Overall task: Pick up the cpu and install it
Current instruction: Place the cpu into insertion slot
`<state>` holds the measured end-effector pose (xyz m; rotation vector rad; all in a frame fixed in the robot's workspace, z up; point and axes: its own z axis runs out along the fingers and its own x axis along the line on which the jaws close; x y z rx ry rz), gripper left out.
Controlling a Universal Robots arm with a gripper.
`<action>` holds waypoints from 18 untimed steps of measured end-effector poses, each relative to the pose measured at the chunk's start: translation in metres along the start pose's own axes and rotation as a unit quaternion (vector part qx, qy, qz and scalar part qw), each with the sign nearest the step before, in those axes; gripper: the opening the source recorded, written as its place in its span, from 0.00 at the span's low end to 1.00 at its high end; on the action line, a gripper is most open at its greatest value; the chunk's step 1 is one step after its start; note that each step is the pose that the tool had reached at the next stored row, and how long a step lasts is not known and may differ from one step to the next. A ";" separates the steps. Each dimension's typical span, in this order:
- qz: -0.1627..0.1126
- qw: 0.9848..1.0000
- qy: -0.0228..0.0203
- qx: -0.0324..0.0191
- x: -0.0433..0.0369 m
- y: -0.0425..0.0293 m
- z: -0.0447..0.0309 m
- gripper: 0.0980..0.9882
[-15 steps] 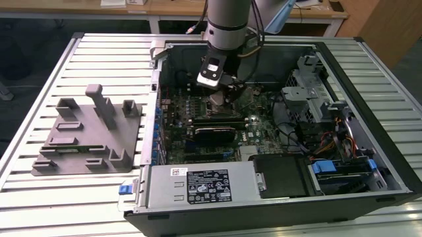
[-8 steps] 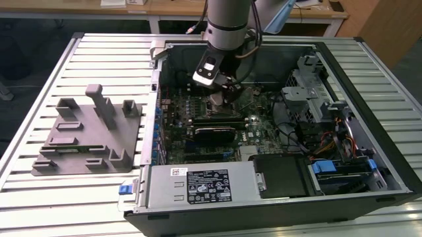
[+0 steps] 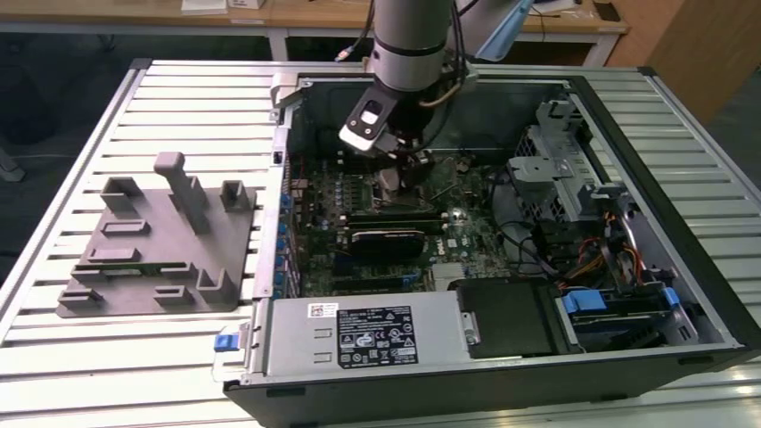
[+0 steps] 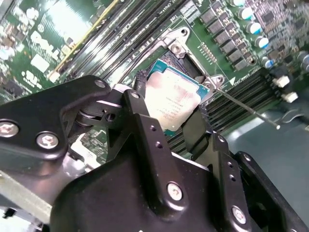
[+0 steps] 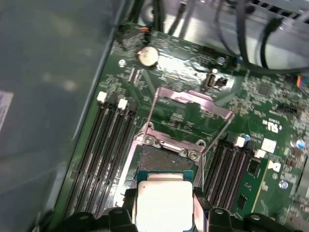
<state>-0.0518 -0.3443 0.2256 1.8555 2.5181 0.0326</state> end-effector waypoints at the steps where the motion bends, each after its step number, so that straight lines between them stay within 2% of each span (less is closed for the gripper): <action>1: 0.009 1.000 0.000 0.000 0.0000 0.0000 0.0001 0.50; 5: 0.044 0.999 -0.001 0.000 0.0000 0.0000 0.0006 0.50; 8: 0.072 0.997 -0.002 0.000 0.0000 0.0000 0.0010 0.50; 11: 0.099 0.995 -0.002 0.000 0.0000 0.0000 0.0014 0.50; 15: 0.134 0.991 -0.003 0.000 0.0000 0.0000 0.0019 0.50; 18: 0.151 0.988 -0.004 -0.001 0.0000 -0.0001 0.0025 0.50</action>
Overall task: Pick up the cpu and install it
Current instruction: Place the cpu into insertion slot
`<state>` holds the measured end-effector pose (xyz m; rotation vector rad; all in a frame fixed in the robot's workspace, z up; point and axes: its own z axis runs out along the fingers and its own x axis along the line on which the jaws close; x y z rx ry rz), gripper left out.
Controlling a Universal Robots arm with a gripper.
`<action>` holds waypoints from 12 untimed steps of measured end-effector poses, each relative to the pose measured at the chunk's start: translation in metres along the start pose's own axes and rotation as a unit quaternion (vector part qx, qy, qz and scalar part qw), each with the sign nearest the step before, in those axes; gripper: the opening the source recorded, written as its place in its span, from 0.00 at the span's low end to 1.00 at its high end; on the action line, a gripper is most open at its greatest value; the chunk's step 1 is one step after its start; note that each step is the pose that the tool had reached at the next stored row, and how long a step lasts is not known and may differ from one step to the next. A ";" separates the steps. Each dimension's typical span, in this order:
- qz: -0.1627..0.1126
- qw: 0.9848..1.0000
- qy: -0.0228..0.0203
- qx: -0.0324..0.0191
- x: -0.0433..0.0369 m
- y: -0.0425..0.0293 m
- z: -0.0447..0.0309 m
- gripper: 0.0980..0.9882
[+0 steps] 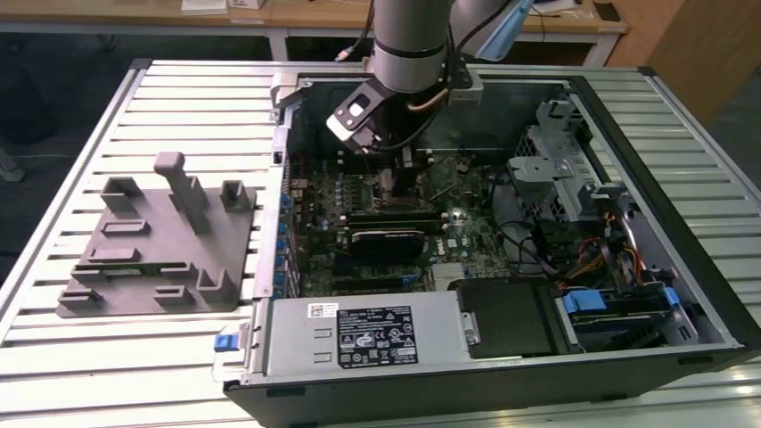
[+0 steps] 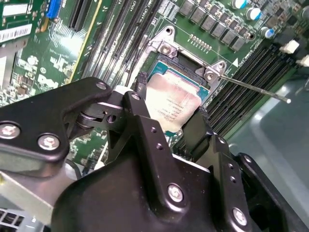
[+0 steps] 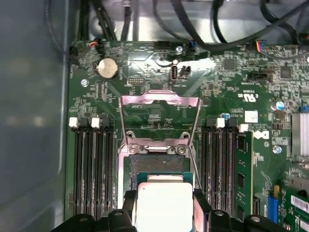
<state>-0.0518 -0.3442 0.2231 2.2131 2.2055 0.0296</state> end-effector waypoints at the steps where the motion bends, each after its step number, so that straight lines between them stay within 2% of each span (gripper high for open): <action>1: 0.005 1.000 0.000 -0.001 0.0000 0.0000 0.0003 0.50; 7: 0.016 1.000 -0.001 -0.005 0.0000 -0.0001 0.0050 0.50; 12: 0.014 1.000 0.000 -0.006 0.0000 -0.0001 0.0101 0.50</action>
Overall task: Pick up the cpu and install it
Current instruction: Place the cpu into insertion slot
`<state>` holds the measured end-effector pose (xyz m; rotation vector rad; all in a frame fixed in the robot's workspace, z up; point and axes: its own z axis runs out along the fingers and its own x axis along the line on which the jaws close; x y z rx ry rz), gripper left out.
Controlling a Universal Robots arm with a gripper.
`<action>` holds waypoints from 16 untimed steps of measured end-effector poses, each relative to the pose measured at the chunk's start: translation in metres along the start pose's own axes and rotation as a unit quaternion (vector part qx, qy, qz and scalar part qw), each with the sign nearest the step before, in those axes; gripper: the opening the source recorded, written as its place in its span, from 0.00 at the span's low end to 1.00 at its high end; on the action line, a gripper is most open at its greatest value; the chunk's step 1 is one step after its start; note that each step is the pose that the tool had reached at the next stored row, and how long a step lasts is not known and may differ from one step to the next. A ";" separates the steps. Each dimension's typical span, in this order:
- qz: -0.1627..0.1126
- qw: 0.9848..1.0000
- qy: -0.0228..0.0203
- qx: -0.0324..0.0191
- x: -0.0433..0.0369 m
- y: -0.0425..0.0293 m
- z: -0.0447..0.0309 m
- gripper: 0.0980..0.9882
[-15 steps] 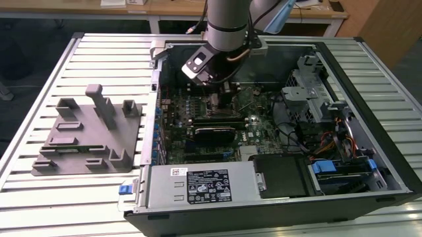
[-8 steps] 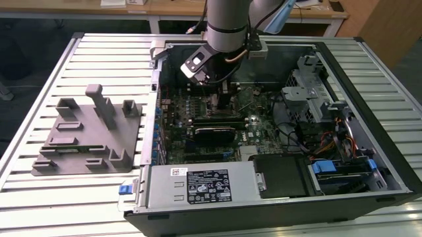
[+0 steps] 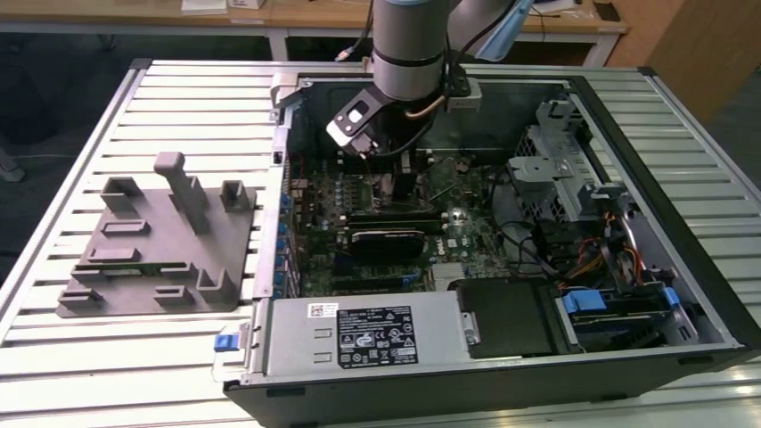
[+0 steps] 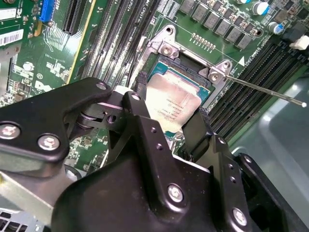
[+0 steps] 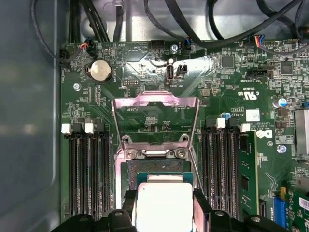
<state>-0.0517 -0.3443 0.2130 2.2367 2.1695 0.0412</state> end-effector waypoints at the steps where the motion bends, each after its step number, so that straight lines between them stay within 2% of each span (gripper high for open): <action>1: 0.000 1.000 0.000 0.000 0.0000 0.0000 0.0000 0.50; 6: 0.000 1.000 0.000 0.000 0.0000 0.0001 0.0002 0.50; 8: 0.000 1.000 0.000 -0.005 0.0000 0.0001 0.0004 0.50; 10: 0.000 1.000 0.000 -0.007 0.0000 0.0001 0.0011 0.50; 12: 0.000 1.000 -0.001 -0.007 0.0000 0.0000 0.0021 0.50; 16: 0.000 1.000 -0.007 -0.007 0.0000 -0.0001 0.0057 0.50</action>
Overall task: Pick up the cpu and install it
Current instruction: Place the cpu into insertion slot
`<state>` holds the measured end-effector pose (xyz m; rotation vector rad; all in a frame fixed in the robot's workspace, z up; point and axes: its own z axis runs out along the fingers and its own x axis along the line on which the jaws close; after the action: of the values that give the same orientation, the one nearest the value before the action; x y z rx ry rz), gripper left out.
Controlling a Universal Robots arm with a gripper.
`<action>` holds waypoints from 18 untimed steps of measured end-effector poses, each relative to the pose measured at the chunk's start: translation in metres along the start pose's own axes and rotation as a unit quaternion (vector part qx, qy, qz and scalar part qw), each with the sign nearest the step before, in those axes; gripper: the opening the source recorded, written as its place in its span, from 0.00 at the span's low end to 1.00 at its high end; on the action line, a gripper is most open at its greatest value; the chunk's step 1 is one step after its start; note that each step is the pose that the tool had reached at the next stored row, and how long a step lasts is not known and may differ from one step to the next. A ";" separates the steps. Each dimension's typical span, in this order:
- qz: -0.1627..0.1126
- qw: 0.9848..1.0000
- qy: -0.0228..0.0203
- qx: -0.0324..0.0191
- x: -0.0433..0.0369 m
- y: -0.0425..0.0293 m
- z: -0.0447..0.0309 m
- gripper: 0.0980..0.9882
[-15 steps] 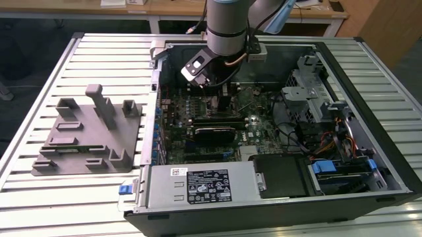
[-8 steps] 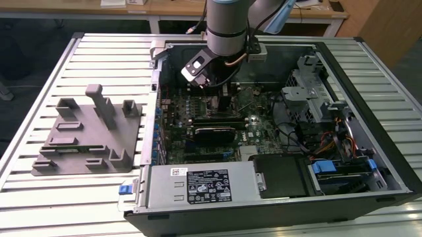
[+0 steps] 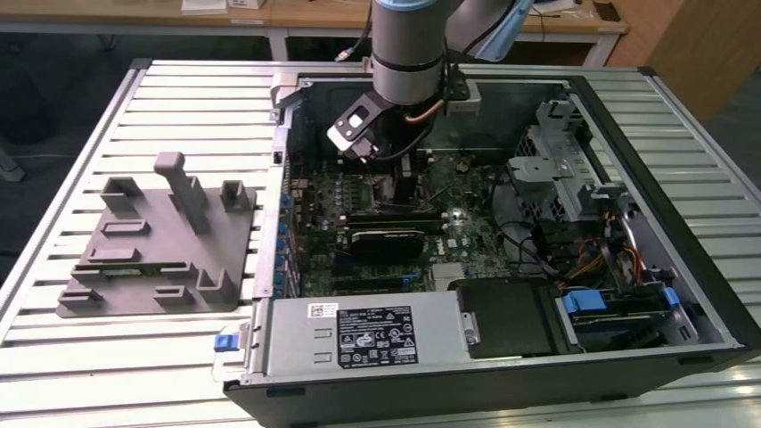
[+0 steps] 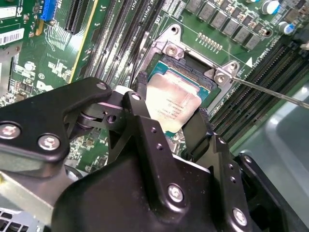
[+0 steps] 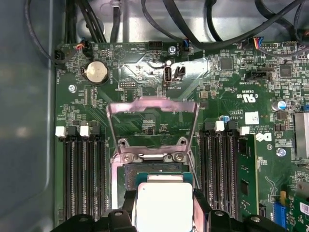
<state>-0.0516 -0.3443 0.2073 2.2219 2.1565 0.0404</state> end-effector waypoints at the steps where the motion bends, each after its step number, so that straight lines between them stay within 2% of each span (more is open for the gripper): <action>1: 0.000 1.000 0.000 0.000 0.0000 -0.0001 0.0014 0.50; 18: -0.007 1.000 0.000 0.000 0.0042 -0.0007 0.0105 0.50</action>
<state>-0.0516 -0.3402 0.1967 2.2061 2.1723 0.0405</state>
